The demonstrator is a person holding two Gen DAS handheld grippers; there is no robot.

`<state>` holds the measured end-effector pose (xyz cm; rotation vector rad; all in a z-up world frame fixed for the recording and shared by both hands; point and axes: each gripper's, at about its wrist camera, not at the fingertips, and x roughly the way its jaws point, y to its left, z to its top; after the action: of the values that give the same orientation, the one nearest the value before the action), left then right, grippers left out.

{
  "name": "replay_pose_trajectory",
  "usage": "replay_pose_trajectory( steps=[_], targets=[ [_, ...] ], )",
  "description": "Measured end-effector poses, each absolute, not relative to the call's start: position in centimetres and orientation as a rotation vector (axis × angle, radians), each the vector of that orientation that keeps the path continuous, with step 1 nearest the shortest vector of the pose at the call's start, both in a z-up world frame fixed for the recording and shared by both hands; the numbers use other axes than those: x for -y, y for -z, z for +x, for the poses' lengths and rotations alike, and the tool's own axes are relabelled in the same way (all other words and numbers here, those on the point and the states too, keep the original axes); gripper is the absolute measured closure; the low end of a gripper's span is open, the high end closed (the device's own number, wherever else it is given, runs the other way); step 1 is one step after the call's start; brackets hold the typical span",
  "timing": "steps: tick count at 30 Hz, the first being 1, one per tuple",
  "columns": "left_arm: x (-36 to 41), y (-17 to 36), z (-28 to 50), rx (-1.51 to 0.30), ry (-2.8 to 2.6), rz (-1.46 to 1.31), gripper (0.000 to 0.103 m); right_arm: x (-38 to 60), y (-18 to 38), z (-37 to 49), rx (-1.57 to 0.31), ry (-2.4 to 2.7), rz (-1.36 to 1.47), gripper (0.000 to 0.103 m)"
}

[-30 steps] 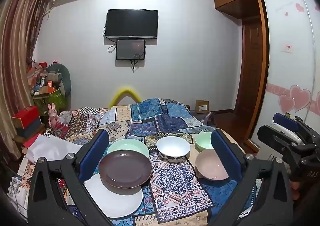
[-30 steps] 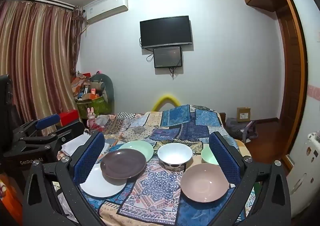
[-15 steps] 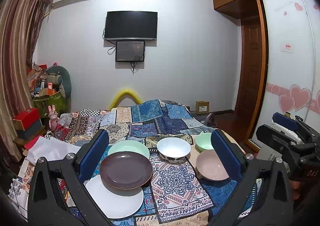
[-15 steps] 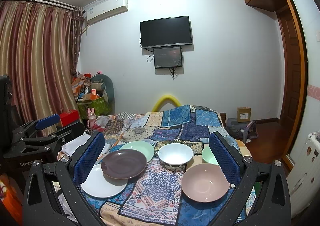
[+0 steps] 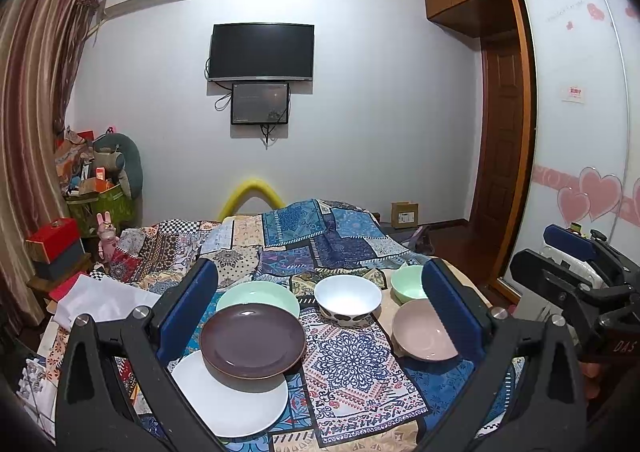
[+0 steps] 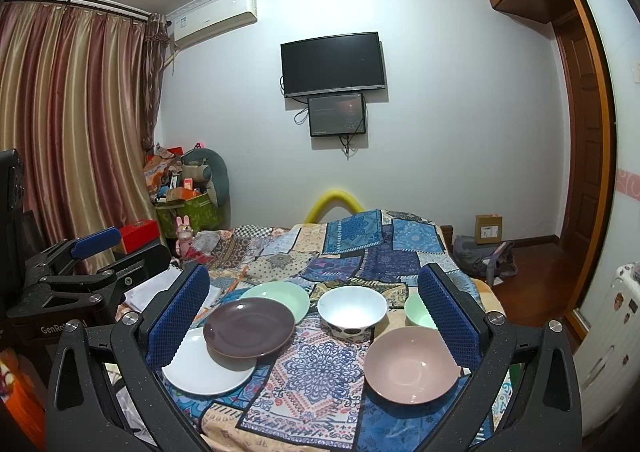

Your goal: Organize plates and bowls

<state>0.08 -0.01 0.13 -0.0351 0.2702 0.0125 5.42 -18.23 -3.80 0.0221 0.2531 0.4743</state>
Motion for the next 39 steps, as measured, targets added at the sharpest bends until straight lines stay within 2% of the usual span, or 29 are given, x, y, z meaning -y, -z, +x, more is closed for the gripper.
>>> replay_pose_trajectory(
  steps=[39],
  targets=[
    [-0.14,0.45,0.39,-0.282,-0.019,-0.035,0.0,17.51,4.0,5.71,-0.272,-0.48,0.026,0.0]
  ],
)
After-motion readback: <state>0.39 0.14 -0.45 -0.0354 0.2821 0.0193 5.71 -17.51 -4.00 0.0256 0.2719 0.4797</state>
